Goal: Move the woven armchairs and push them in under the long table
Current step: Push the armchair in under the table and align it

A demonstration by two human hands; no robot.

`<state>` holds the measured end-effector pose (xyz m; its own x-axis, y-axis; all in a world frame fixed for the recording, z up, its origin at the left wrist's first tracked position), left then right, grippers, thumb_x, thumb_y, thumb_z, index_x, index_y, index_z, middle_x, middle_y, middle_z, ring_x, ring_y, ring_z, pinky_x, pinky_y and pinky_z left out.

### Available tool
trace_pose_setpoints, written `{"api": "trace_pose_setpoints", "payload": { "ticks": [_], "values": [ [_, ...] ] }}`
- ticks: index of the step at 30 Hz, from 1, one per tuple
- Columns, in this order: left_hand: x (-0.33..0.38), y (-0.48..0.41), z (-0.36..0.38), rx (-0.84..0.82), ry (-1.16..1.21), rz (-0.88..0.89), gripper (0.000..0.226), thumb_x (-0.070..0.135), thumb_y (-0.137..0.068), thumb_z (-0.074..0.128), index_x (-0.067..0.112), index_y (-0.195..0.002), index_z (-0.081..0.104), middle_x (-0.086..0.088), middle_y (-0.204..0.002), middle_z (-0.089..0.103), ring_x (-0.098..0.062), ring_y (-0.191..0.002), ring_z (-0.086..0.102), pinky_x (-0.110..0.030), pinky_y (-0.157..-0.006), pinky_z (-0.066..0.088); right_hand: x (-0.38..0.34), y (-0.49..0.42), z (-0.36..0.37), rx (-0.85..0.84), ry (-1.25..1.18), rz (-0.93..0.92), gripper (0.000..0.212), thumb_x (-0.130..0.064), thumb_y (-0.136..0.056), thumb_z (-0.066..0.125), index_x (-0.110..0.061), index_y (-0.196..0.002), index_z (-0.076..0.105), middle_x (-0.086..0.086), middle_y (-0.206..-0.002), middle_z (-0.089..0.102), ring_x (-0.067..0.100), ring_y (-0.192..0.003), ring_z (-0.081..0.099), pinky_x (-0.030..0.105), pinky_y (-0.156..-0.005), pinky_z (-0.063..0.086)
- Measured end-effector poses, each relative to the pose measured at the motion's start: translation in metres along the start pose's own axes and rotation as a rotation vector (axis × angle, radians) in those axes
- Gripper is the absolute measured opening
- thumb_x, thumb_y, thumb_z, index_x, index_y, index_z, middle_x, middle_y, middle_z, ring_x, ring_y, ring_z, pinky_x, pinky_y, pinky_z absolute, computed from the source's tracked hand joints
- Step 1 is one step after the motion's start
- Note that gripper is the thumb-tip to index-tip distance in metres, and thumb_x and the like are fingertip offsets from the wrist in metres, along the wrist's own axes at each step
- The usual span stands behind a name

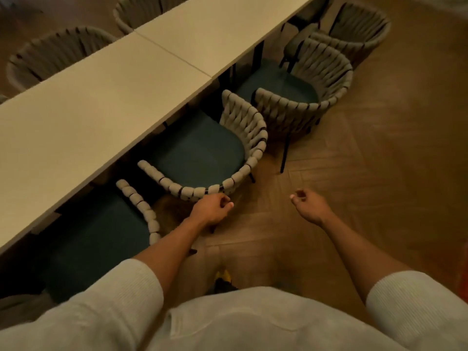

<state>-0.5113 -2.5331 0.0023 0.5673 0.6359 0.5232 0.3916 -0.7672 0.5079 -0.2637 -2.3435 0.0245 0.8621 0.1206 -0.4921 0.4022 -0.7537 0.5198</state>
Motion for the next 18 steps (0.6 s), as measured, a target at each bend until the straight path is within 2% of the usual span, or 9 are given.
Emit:
{"api": "trace_pose_setpoints", "payload": {
  "ticks": [3,8,11,15,18],
  "values": [
    [0.051,-0.044,-0.005,-0.057,-0.027,0.066,0.033,0.052,-0.097,0.057,0.034,-0.123,0.067,0.009,-0.110,0.070,-0.009,-0.095,0.063,-0.033,-0.088,0.055,0.025,-0.027,-0.027,0.027,-0.056,0.064,0.050,-0.039,-0.103,0.057,-0.008,-0.142,0.055,0.012,-0.141,0.061,0.029,-0.129,0.058,0.037,-0.107,0.044],
    [0.116,-0.115,0.006,-0.145,-0.042,0.109,0.033,0.048,-0.098,0.057,0.029,-0.123,0.068,0.007,-0.123,0.068,-0.013,-0.107,0.063,-0.037,-0.098,0.053,0.073,-0.084,-0.069,0.016,-0.145,0.159,0.049,-0.038,-0.102,0.060,-0.009,-0.141,0.056,0.011,-0.135,0.064,0.028,-0.125,0.059,0.032,-0.101,0.045],
    [0.149,-0.159,0.011,-0.185,-0.036,0.066,0.032,0.045,-0.099,0.058,0.027,-0.124,0.068,0.005,-0.124,0.067,-0.014,-0.111,0.063,-0.037,-0.101,0.052,0.097,-0.130,-0.102,0.006,-0.170,0.177,0.046,-0.036,-0.102,0.060,-0.008,-0.138,0.058,0.012,-0.131,0.065,0.029,-0.124,0.059,0.031,-0.100,0.044],
    [0.199,-0.221,0.012,-0.143,0.001,0.009,0.033,0.044,-0.099,0.059,0.023,-0.123,0.069,0.003,-0.121,0.069,-0.016,-0.112,0.064,-0.037,-0.102,0.052,0.123,-0.197,-0.162,-0.041,-0.174,0.176,0.047,-0.035,-0.101,0.062,-0.006,-0.137,0.058,0.015,-0.132,0.065,0.030,-0.125,0.059,0.037,-0.105,0.045],
    [0.239,-0.265,0.014,-0.121,0.070,-0.035,0.035,0.047,-0.099,0.059,0.023,-0.122,0.069,0.004,-0.119,0.071,-0.015,-0.111,0.065,-0.038,-0.101,0.053,0.132,-0.249,-0.222,-0.039,-0.164,0.156,0.047,-0.031,-0.102,0.062,-0.001,-0.137,0.059,0.018,-0.131,0.065,0.033,-0.126,0.059,0.032,-0.102,0.044]
  ]
}}
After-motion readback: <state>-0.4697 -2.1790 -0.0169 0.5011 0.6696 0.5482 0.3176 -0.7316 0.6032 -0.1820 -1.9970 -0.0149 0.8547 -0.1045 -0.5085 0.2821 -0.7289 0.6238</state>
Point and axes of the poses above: each hand's wrist, its own y-axis away from the middle knuckle, its own z-axis out of the palm, x = y × z, the point moved 9 cm from there along -y, towards the middle knuckle
